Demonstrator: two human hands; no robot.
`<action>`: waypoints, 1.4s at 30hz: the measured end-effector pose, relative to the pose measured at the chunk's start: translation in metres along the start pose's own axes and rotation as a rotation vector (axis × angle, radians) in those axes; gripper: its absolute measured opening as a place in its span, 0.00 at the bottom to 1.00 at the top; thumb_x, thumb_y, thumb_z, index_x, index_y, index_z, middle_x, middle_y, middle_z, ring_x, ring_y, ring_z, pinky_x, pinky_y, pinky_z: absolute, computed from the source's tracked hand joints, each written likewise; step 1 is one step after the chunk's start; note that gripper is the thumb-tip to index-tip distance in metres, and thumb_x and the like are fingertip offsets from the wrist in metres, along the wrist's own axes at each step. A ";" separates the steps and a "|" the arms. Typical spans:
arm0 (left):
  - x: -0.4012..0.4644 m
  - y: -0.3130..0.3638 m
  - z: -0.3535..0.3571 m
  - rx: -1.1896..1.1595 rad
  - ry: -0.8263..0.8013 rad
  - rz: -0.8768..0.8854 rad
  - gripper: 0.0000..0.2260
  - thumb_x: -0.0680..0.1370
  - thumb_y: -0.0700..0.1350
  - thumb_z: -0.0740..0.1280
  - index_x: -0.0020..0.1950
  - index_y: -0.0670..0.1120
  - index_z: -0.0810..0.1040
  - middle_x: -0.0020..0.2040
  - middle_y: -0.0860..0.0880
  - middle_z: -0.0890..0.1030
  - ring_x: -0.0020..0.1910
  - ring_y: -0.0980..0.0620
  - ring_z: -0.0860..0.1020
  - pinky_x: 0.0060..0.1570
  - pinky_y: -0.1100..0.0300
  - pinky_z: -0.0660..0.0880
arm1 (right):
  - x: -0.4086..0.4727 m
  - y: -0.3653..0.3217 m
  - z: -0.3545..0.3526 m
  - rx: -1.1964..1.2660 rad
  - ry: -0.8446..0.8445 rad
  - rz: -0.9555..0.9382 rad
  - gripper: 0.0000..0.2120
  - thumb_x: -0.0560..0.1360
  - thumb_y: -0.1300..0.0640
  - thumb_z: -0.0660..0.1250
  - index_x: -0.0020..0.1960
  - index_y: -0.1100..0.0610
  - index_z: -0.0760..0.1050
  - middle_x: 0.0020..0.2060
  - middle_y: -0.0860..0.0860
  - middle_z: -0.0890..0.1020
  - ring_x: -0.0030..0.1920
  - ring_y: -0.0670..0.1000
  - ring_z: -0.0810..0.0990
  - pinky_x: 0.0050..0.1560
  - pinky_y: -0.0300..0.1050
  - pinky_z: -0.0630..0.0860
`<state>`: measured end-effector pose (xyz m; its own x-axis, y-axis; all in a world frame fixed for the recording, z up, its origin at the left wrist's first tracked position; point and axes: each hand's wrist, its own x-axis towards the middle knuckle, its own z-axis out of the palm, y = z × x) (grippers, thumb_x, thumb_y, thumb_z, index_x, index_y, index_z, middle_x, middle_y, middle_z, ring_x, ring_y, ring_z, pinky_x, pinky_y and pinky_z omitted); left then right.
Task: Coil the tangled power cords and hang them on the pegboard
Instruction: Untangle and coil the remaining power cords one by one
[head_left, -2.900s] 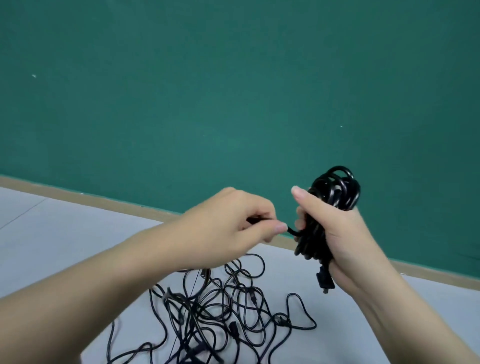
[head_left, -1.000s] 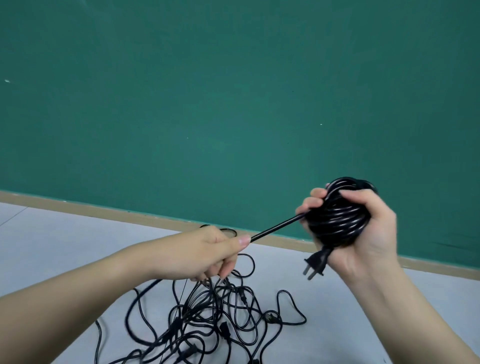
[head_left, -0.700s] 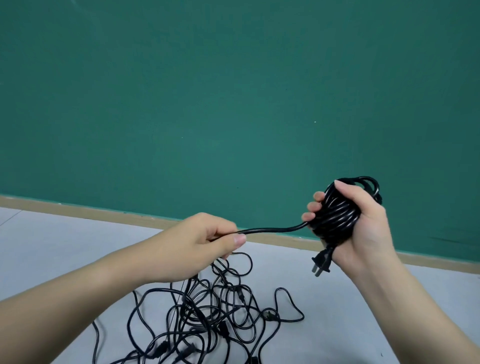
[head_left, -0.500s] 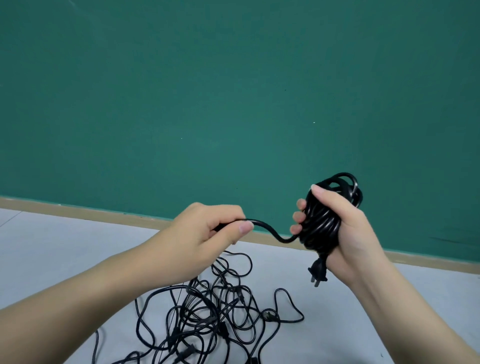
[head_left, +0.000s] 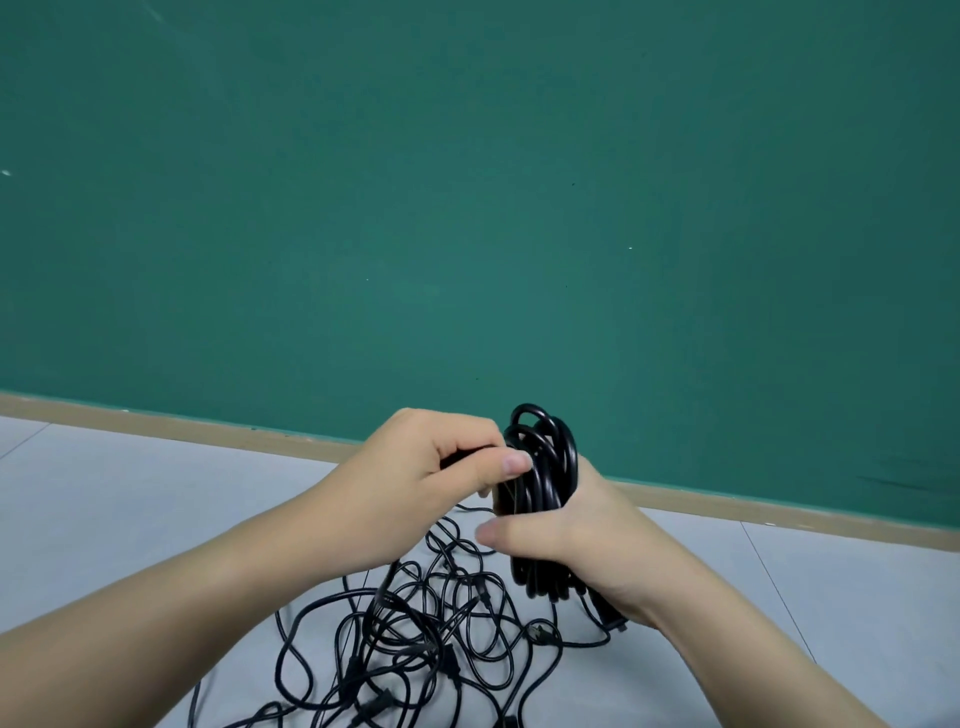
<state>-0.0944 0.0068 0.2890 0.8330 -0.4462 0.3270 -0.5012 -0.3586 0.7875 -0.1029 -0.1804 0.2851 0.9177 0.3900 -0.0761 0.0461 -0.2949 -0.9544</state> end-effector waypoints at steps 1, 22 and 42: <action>0.000 0.000 0.001 0.000 -0.005 -0.001 0.18 0.78 0.62 0.64 0.37 0.50 0.77 0.33 0.42 0.70 0.34 0.45 0.66 0.34 0.55 0.63 | 0.000 0.000 0.003 -0.004 0.006 0.002 0.16 0.64 0.57 0.74 0.43 0.57 0.67 0.35 0.53 0.68 0.35 0.50 0.69 0.38 0.50 0.68; 0.004 0.001 0.010 -0.337 -0.257 -0.479 0.22 0.87 0.55 0.54 0.38 0.46 0.71 0.29 0.52 0.57 0.28 0.52 0.53 0.27 0.62 0.54 | -0.007 -0.002 -0.014 0.744 0.250 -0.010 0.15 0.62 0.62 0.65 0.46 0.63 0.85 0.45 0.60 0.83 0.43 0.56 0.83 0.40 0.46 0.80; 0.000 -0.001 0.008 0.017 -0.362 -0.484 0.25 0.84 0.64 0.55 0.35 0.50 0.73 0.26 0.55 0.65 0.27 0.53 0.62 0.32 0.58 0.62 | -0.001 -0.016 -0.039 1.144 0.366 -0.116 0.08 0.67 0.62 0.64 0.46 0.60 0.69 0.40 0.57 0.75 0.36 0.55 0.74 0.42 0.51 0.78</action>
<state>-0.0955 0.0010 0.2841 0.8364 -0.4788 -0.2669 -0.0916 -0.6021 0.7931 -0.0891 -0.2106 0.3120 0.9973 0.0375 -0.0633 -0.0703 0.7413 -0.6675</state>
